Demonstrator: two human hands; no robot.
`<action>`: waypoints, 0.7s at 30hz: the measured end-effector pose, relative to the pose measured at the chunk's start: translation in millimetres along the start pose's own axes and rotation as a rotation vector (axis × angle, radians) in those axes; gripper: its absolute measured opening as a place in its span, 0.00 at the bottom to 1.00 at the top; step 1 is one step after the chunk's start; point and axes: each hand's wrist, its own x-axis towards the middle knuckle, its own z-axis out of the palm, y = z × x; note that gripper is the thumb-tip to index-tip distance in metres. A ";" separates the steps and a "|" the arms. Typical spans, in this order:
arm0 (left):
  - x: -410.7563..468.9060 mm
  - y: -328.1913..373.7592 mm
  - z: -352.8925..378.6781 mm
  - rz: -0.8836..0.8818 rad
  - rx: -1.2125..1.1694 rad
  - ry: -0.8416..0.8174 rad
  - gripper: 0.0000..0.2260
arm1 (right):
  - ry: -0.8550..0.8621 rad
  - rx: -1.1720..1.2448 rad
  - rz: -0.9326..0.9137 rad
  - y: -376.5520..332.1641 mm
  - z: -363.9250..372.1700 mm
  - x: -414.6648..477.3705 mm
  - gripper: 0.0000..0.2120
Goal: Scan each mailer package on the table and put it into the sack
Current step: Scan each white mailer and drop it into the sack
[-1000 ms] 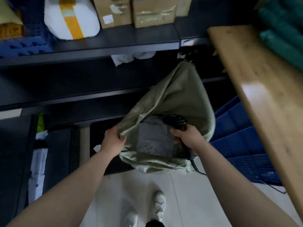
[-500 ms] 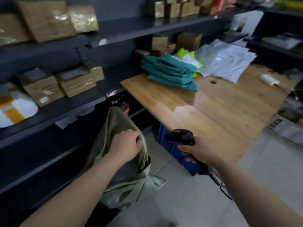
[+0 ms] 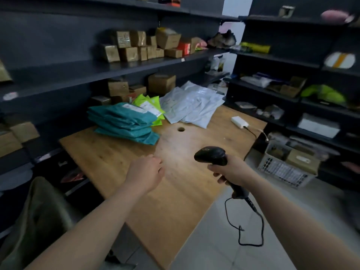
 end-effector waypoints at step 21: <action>333.3 45.0 59.9 -0.222 -0.061 -0.002 0.11 | -0.003 -0.029 -0.110 -25.7 -176.4 332.2 0.07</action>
